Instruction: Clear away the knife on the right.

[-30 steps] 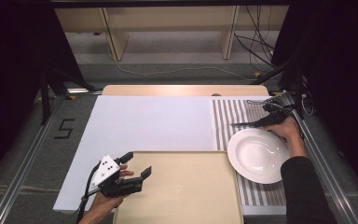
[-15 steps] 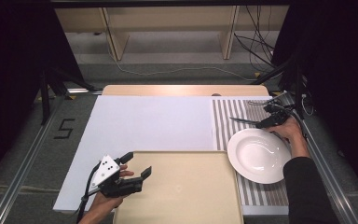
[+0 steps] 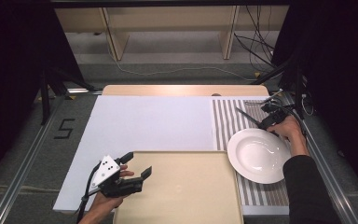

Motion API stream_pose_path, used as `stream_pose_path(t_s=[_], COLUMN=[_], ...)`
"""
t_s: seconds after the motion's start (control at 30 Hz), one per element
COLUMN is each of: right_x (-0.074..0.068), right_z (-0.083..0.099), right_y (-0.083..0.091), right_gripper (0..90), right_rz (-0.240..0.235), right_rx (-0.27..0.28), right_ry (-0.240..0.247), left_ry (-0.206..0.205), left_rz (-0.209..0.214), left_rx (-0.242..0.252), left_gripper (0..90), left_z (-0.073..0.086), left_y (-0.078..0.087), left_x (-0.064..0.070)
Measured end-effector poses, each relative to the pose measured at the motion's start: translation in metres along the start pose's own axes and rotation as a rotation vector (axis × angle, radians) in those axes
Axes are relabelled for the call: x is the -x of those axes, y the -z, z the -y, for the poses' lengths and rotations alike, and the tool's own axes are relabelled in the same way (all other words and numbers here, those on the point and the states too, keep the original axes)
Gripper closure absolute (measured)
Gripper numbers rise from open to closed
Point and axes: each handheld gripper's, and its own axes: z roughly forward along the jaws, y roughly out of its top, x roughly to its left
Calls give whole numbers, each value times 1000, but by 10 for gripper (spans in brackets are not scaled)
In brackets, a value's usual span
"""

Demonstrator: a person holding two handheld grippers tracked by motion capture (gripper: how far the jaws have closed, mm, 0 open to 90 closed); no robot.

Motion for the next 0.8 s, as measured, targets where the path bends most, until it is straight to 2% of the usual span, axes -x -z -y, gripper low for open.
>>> stream_pose_path(t_s=[0.1,0.4,0.53,0.6,0.8], right_x=[-4,-16,-18,-18,-16], right_z=[-3,-11,-10,-9,-8], right_y=[0,-1,0,1,9], right_gripper=[755,775,776,777,778], right_rz=[17,90,103,111,138], right_rx=[-20,-80,-73,-72,-25], right_ry=[23,107,142,143,155], left_ry=[-1,-2,-2,-3,-5], left_rz=[0,0,-2,-2,-4], left_rx=[0,2,0,2,0], left_gripper=[161,161,162,162,162], left_z=[0,0,0,0,0], left_y=[0,0,0,0,0], left_x=[0,0,0,0,0])
